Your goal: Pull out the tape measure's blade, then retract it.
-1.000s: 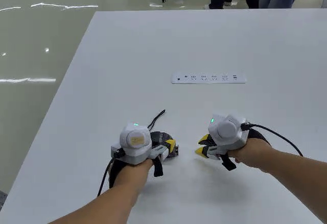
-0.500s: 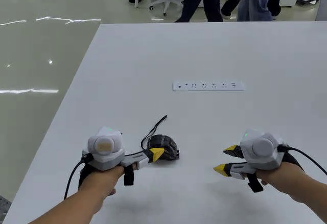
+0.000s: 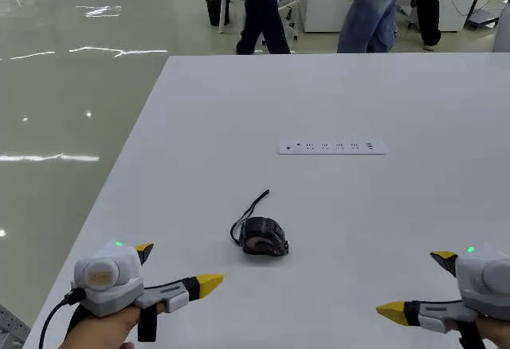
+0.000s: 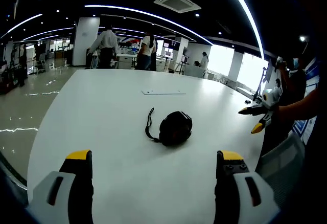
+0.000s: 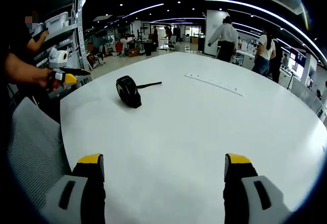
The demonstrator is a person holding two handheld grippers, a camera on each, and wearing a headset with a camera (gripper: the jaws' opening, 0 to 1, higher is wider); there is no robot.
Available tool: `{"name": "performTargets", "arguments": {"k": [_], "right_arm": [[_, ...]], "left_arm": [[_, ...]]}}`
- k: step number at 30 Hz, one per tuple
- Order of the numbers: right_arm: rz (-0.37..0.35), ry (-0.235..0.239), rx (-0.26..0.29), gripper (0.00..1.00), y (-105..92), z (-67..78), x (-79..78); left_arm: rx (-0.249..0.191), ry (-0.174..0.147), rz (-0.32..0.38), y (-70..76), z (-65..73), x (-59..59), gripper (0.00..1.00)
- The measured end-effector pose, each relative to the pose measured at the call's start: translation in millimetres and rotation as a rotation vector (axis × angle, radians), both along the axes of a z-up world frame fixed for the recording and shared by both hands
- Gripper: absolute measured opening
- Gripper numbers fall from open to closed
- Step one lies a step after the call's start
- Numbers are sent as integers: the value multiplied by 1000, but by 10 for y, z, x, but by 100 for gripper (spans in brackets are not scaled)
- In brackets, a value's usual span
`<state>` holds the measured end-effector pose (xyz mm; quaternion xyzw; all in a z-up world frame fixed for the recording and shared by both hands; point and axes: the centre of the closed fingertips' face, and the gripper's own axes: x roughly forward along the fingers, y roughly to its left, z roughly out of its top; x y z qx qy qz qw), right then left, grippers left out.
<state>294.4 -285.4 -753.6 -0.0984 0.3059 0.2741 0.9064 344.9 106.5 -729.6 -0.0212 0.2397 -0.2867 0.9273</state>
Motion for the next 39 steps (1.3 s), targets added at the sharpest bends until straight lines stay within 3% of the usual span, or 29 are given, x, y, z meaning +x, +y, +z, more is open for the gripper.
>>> {"name": "performTargets", "arguments": {"k": [4,6,9,13,16,19,23,27,33,39], "right_arm": [[-101,-2,32,100,-310,32,-217],[-120,-10,56,100,-341,87,-350],[-130,-7,49,100,-403,113,-475],[-134,-17,-1,100,-533,188,-589],[-169,-36,-18,100,-704,286,-620],[-230,-37,5,100,-859,300,-627],[-226,-21,-7,100,-852,235,-686],[-240,-24,0,100,-870,252,-674],[-243,-24,19,100,-861,262,-648],[-234,-13,29,100,-802,206,-670]], "left_arm": [[23,2,1,223,-35,-218,99],[24,17,7,330,-58,-297,99],[16,9,27,465,-26,-344,99],[-1,-3,44,566,43,-358,99],[-11,-32,40,567,89,-329,99],[-7,-36,44,564,76,-292,99],[-27,-39,54,484,90,-238,99],[-20,-47,26,390,106,-218,99],[-34,-62,29,355,172,-129,99],[-35,-77,21,295,225,-116,99]]}}
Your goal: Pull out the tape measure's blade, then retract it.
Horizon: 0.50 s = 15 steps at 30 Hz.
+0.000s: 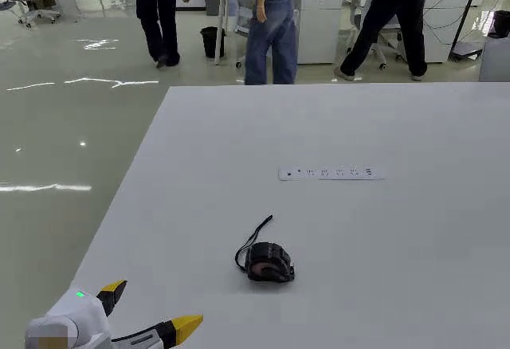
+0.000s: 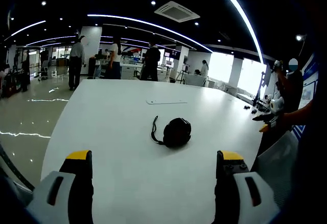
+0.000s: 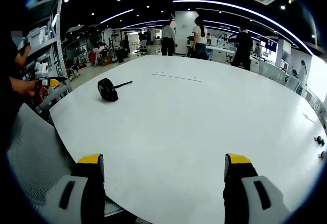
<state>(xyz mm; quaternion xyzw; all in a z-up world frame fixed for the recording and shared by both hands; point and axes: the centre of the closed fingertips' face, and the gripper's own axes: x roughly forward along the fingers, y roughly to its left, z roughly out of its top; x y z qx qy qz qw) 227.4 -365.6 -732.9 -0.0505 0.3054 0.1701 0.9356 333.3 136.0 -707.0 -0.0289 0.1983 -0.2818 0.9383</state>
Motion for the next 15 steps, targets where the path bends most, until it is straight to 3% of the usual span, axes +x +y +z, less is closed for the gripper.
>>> {"name": "performTargets", "arguments": {"k": [9,12,15], "right_arm": [[18,10,8,100,18,-49,-32],[17,14,12,100,7,-74,-37],[17,8,18,100,19,-58,-23]], "left_arm": [[5,3,-2,-2,-34,-20,99],[10,21,4,16,-67,-23,99],[24,-5,-2,20,-37,-6,99]]}}
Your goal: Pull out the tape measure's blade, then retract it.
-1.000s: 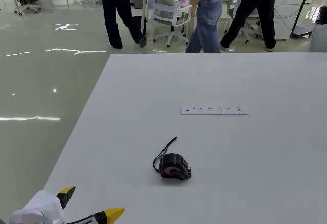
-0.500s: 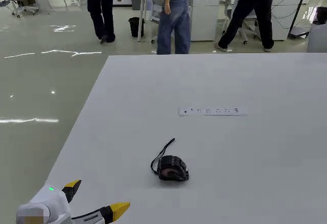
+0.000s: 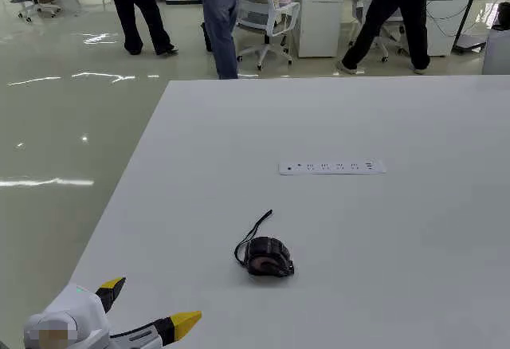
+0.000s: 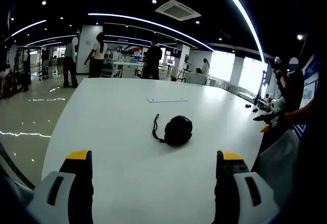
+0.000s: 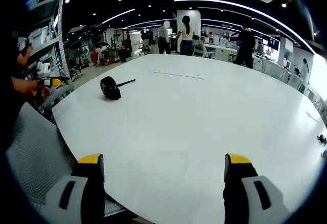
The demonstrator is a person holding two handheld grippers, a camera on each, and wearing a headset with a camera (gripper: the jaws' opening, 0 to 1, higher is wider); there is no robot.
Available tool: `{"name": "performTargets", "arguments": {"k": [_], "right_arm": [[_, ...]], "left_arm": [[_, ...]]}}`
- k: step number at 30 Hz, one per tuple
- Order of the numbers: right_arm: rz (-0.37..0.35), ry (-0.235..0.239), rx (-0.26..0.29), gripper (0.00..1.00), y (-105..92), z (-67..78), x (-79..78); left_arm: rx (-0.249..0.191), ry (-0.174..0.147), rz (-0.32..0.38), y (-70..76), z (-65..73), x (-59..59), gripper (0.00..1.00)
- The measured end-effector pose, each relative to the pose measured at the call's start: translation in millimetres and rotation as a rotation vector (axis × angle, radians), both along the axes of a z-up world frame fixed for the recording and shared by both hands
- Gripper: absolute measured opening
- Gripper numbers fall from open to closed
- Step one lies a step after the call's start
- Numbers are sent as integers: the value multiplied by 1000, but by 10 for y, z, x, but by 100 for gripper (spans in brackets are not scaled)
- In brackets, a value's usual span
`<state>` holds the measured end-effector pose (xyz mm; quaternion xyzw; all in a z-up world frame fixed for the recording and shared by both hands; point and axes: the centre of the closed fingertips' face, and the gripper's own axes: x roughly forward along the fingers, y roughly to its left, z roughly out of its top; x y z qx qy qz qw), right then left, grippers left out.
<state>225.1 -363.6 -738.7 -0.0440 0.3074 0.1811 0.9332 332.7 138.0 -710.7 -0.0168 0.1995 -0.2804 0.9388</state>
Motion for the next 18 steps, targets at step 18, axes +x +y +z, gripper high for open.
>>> {"name": "performTargets", "arguments": {"k": [18], "right_arm": [[33,-61,-22,100,65,76,171]], "left_arm": [[78,22,-34,11,44,-54,99]]}}
